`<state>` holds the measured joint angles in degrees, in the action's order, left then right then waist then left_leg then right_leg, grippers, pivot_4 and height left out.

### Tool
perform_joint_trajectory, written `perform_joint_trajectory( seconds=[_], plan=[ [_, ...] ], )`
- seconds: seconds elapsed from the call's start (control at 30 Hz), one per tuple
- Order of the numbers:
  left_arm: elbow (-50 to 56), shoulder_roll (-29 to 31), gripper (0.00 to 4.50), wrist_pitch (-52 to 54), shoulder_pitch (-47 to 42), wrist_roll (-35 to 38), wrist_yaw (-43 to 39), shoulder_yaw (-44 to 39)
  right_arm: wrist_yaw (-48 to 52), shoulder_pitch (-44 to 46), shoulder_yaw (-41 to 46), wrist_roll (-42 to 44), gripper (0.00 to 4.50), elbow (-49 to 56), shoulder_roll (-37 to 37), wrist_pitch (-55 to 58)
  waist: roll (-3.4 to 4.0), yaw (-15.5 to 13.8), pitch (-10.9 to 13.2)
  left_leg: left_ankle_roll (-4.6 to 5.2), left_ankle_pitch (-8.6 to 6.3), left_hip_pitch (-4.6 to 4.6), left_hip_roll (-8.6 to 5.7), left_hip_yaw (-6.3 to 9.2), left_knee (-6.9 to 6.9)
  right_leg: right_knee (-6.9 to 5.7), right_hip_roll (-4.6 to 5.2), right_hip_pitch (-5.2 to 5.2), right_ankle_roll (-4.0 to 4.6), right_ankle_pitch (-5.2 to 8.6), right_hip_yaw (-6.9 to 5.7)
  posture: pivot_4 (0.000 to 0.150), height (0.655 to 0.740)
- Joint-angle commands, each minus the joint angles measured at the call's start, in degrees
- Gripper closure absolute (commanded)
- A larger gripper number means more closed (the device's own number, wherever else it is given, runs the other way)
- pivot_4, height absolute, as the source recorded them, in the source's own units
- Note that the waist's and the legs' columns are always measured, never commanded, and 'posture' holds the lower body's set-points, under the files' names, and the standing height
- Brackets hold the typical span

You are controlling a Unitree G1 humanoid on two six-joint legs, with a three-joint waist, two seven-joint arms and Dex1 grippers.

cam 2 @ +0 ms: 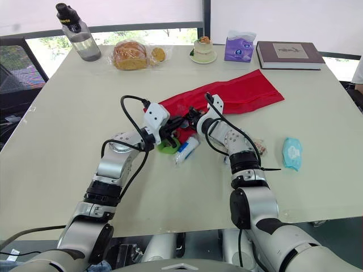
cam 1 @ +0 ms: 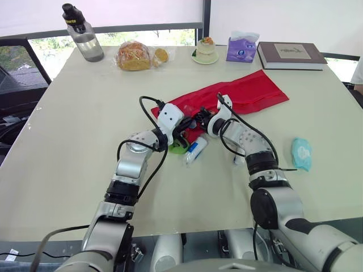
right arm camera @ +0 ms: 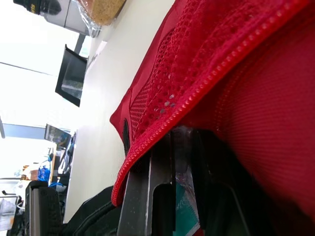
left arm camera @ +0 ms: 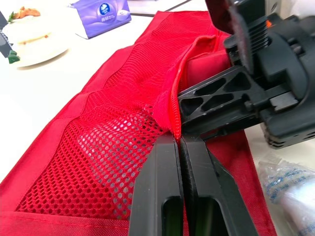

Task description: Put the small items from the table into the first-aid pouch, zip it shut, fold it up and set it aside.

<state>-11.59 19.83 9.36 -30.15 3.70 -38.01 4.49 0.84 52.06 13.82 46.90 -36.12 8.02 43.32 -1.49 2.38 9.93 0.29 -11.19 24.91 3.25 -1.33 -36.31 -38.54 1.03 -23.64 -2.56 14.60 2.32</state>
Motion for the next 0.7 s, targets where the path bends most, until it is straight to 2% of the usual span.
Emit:
perform_joint_trajectory(
  seconds=[0.03, 0.17, 0.2, 0.23, 0.27, 0.3, 0.4, 0.7],
  plan=[
    [-0.28, -0.05, 4.5, -0.88, -1.33, 0.34, 0.18, -0.17, 1.78, -1.45, -1.59, -0.02, 4.42, 2.93, 6.09, 0.86, 0.0, 0.0, 0.0, 0.0, 0.0, 0.0, 0.0, 0.0, 0.0, 0.0, 0.0, 0.0, 0.0, 0.0, 0.0, 0.15, 0.74],
    [-0.81, -0.11, 4.5, -1.11, -1.58, 0.28, 0.3, -0.18, 2.39, -2.03, -1.5, -0.27, 4.42, 3.77, 5.97, 1.99, 0.0, 0.0, 0.0, 0.0, 0.0, 0.0, 0.0, 0.0, 0.0, 0.0, 0.0, 0.0, 0.0, 0.0, 0.0, 0.15, 0.74],
    [-0.89, -0.12, 4.5, -1.13, -1.6, 0.29, 0.32, -0.21, 2.5, -2.18, -1.59, -0.52, 3.52, 4.03, 5.97, 2.02, 0.0, 0.0, 0.0, 0.0, 0.0, 0.0, 0.0, 0.0, 0.0, 0.0, 0.0, 0.0, 0.0, 0.0, 0.0, 0.15, 0.74],
    [-1.01, -0.12, 4.5, -1.17, -1.63, 0.28, 0.33, -0.22, 2.98, -2.33, -1.92, -0.97, 3.3, 4.32, 5.9, 1.89, 0.0, 0.0, 0.0, 0.0, 0.0, 0.0, 0.0, 0.0, 0.0, 0.0, 0.0, 0.0, 0.0, 0.0, 0.0, 0.15, 0.74],
    [-1.09, -0.1, 4.5, -1.23, -1.63, 0.27, 0.32, -0.23, 3.19, -2.43, -2.07, -1.27, 2.81, 4.54, 5.93, 1.77, 0.0, 0.0, 0.0, 0.0, 0.0, 0.0, 0.0, 0.0, 0.0, 0.0, 0.0, 0.0, 0.0, 0.0, 0.0, 0.15, 0.74],
    [-1.18, -0.1, 4.5, -1.28, -1.66, 0.26, 0.32, -0.23, 3.32, -2.5, -2.11, -1.44, 2.62, 4.72, 5.99, 1.76, 0.0, 0.0, 0.0, 0.0, 0.0, 0.01, 0.0, 0.0, 0.0, 0.0, 0.0, 0.0, 0.0, 0.0, 0.0, 0.15, 0.74],
    [-1.59, -0.12, 4.5, -1.48, -1.89, 0.24, 0.3, -0.25, 3.01, -2.51, -1.81, -1.92, 1.52, 5.0, 6.22, 1.46, 0.0, -0.05, 0.0, 0.0, 0.0, -0.01, 0.0, -0.01, 0.0, 0.0, 0.0, 0.01, 0.0, 0.0, 0.0, 0.15, 0.74],
    [-3.46, 0.05, 4.5, -2.67, -2.52, 0.51, 0.38, -0.71, 2.54, -3.57, -1.21, -2.08, 1.52, 7.25, 4.64, 3.87, 0.0, -0.09, 0.0, 0.0, 0.0, -0.02, 0.0, 0.0, -0.01, -0.01, 0.0, 0.02, 0.0, 0.0, 0.0, 0.15, 0.74]
  ],
)
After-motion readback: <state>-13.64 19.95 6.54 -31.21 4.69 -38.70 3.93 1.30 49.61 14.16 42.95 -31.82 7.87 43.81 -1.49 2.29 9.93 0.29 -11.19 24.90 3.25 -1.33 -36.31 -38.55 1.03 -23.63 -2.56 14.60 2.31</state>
